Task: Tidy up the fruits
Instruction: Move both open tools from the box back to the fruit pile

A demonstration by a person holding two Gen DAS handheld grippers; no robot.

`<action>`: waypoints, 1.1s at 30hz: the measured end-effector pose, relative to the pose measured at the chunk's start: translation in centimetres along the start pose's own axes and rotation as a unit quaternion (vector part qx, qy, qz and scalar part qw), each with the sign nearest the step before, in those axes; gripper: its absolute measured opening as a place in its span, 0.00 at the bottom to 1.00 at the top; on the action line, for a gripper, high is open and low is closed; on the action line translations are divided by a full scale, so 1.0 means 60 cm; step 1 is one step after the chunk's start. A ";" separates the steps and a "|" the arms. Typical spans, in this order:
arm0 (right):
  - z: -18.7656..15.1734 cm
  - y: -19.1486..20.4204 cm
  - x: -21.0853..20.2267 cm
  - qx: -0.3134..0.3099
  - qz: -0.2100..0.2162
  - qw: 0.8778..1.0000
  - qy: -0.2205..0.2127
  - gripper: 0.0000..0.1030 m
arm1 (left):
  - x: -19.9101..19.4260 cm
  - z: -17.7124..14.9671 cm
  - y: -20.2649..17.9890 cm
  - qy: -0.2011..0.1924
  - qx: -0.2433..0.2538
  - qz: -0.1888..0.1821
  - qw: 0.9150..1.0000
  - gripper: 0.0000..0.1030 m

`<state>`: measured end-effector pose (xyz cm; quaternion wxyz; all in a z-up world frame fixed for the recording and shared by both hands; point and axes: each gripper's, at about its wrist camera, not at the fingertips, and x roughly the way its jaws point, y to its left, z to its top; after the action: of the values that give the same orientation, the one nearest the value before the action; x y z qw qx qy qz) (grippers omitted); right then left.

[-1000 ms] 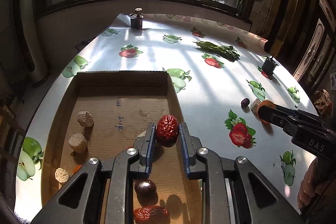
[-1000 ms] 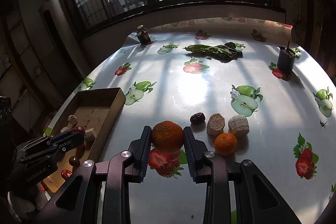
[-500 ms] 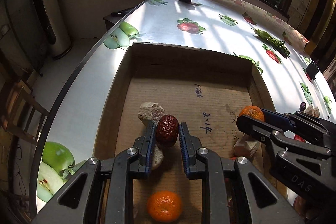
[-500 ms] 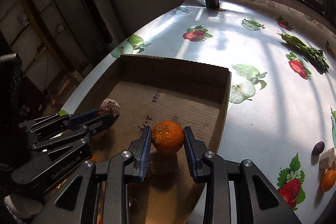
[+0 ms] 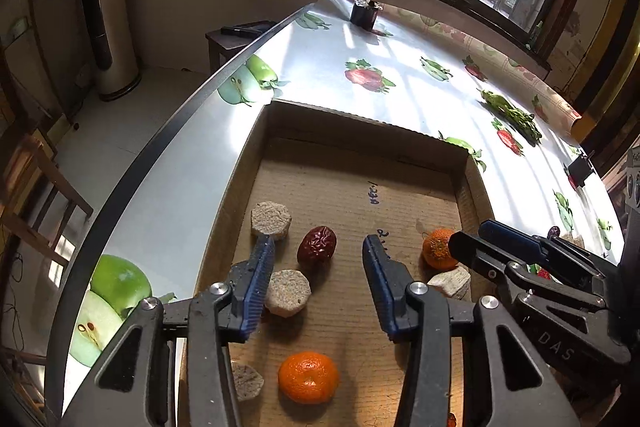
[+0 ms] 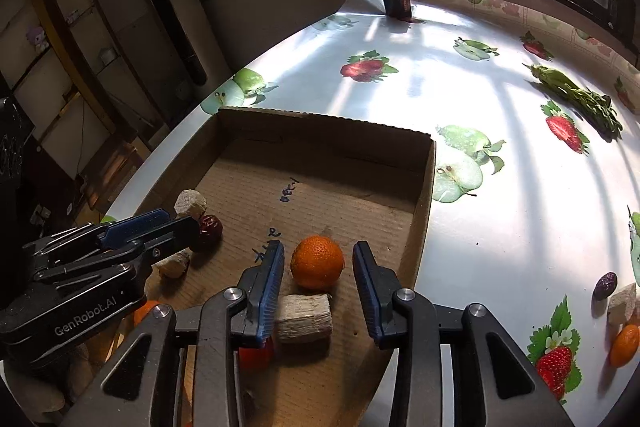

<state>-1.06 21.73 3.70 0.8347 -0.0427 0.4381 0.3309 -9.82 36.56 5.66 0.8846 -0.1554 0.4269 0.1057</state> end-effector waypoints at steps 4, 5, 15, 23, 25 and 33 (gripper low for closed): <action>-0.007 -0.011 -0.047 0.008 0.003 1.000 -0.024 0.45 | -0.048 -0.016 -0.026 -0.023 0.007 -0.011 1.000 0.53; -0.010 -0.016 -0.059 0.010 0.002 1.000 -0.028 0.45 | -0.060 -0.022 -0.037 -0.030 0.011 -0.010 0.999 0.59; -0.096 -0.123 -0.173 0.052 -0.043 0.996 -0.052 0.55 | -0.122 -0.098 -0.158 -0.064 0.049 -0.010 0.997 0.77; -0.155 -0.233 -0.239 0.123 -0.067 0.988 -0.068 0.57 | -0.136 -0.141 -0.247 -0.076 0.115 0.015 0.990 0.77; -0.165 -0.249 -0.250 0.132 -0.069 0.986 -0.073 0.58 | -0.138 -0.147 -0.260 -0.075 0.123 0.015 0.989 0.77; -0.194 -0.290 -0.277 0.147 -0.072 0.983 -0.081 0.59 | -0.134 -0.160 -0.300 -0.069 0.147 0.017 0.987 0.77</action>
<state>-5.58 -4.53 5.37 0.8862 0.0760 0.4091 0.2038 -15.94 15.86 9.68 0.9232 -0.0083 0.3784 0.0672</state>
